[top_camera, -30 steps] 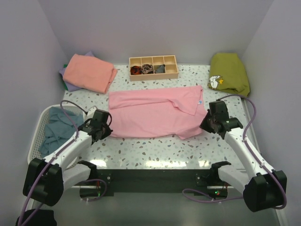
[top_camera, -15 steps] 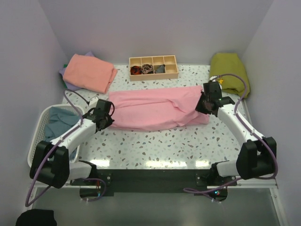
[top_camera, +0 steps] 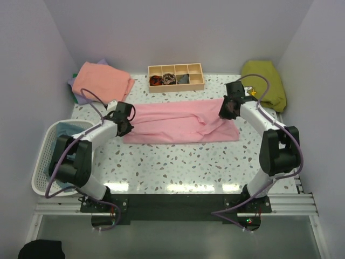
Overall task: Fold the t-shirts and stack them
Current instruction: Fold the other side of the tshirt into a rectangle
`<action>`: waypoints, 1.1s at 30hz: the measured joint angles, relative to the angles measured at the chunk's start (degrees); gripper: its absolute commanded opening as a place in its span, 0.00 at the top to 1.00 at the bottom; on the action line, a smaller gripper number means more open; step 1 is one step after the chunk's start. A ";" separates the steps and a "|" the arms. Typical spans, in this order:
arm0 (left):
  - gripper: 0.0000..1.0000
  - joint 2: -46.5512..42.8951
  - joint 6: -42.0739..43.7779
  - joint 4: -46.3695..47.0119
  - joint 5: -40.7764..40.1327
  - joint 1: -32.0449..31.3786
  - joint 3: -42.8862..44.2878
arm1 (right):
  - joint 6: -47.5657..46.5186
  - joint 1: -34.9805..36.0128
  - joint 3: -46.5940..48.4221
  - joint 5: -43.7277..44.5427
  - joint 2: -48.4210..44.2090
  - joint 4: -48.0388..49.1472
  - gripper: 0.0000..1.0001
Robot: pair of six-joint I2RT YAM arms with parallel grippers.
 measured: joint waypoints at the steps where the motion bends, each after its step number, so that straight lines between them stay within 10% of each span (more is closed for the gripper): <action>1: 1.00 1.11 0.15 0.00 -0.20 0.13 0.85 | -0.20 -0.11 1.01 -0.07 1.16 0.00 1.00; 7: 0.94 6.45 0.42 -0.04 -1.14 0.94 4.07 | -0.72 -0.96 8.79 -1.84 8.87 0.17 0.96; 12: 0.36 8.39 1.55 -0.17 -1.27 1.86 4.46 | -0.81 -1.27 14.34 -3.61 14.91 -0.09 0.50; 14: 0.30 8.96 1.84 -0.44 -1.60 2.16 5.03 | -1.40 -1.33 17.42 -4.46 17.77 -0.07 0.47; 25: 0.28 2.84 1.73 -1.95 -4.22 2.86 3.85 | -3.69 -3.39 22.51 -4.76 18.36 -0.59 0.45; 33: 0.30 -5.84 4.76 2.03 1.75 2.97 -0.81 | -2.05 -3.80 4.33 -11.91 7.37 0.74 0.46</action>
